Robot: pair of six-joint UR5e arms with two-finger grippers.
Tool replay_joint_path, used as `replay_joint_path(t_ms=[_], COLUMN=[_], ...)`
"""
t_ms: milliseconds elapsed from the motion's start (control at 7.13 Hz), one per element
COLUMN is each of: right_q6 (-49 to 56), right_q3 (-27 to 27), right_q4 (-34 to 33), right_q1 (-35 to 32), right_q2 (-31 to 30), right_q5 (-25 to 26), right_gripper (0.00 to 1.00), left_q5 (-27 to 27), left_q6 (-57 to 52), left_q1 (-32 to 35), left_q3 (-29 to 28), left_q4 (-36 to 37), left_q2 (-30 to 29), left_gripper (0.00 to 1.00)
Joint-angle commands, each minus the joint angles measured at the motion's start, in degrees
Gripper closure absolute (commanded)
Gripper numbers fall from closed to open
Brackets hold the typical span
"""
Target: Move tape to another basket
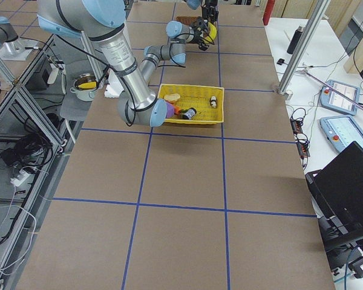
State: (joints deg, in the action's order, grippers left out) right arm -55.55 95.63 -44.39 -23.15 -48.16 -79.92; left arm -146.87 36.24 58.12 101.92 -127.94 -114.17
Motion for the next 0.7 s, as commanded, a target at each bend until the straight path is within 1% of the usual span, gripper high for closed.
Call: replay_joint_path(t_ms=[0,140,280,421,561], right_q6=[-0.3,-1.8,-1.9,-1.2,1.0], right_q3=[0.9,0.7,0.5,0.4,-0.1], right_q4=[-0.1,-0.2,-3.0,-9.3,-17.1], right_q1=[-2.1,-6.0,-11.0,-18.6,-25.8], right_q2=[-3.2,-6.2,-7.6,-8.3,-8.6], right_q5=[-0.1,-0.4,-3.6,-13.1,-21.4], right_gripper=[0.00,0.00,0.00,0.00,0.00], left_q5=[0.0,0.0,0.0,-0.1,0.0], left_q6=[3.2,4.7,6.3,10.2,12.5], left_q1=[0.6,1.2,2.1,2.9,3.8], left_q3=[-0.2,-0.2,-0.2,-0.2,-0.2], left_q4=[0.0,-0.1,-0.1,-0.1,-0.1], left_q2=[0.1,0.1,0.3,0.3,0.3], left_gripper=[1.00,1.00,1.00,1.00,1.00])
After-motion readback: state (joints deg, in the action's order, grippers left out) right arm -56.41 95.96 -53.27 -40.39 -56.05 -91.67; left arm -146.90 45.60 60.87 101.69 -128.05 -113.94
